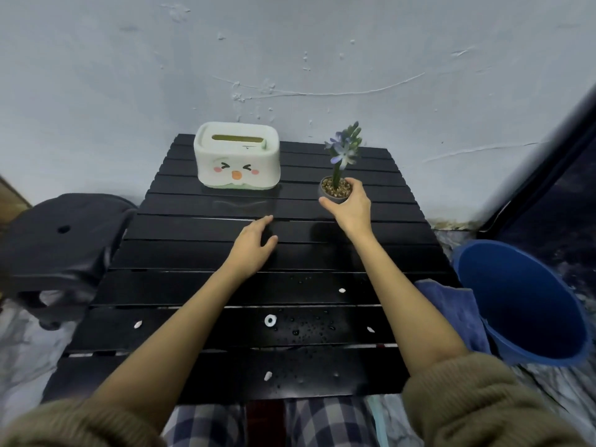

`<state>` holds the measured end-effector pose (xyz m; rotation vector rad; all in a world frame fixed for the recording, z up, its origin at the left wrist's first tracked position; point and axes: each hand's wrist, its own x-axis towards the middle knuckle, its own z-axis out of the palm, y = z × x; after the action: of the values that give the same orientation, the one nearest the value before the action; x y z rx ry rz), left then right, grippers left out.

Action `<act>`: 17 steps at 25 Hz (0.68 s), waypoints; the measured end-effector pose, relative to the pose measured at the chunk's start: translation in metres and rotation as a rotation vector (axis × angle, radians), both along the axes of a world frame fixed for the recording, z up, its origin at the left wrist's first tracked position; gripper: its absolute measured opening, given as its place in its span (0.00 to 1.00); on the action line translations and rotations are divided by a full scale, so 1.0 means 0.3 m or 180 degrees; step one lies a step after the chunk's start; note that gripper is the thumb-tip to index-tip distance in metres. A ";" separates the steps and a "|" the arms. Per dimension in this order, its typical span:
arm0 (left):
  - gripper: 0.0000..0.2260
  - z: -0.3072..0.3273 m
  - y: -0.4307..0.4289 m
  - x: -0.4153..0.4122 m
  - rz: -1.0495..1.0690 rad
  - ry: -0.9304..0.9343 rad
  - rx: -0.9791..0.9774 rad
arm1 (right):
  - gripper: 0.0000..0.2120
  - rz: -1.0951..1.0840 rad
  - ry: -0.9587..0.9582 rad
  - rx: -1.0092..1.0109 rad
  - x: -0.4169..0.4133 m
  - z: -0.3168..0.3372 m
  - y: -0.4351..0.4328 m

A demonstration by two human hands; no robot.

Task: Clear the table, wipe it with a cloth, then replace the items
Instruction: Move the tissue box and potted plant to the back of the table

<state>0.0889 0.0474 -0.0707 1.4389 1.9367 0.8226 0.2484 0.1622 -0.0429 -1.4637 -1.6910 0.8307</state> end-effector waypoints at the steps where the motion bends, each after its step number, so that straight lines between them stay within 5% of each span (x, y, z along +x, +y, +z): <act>1: 0.23 -0.004 -0.001 0.000 -0.0036 0.0037 0.0006 | 0.28 0.0001 0.0002 0.0016 -0.021 0.003 0.028; 17: 0.22 -0.033 0.008 -0.005 0.0058 0.0011 0.0194 | 0.34 0.0009 -0.0174 -0.0106 -0.169 -0.105 0.327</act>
<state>0.0874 0.0497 -0.0806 1.4609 1.9452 0.8951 0.1977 0.2602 -0.0744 -1.5195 -1.7272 0.8311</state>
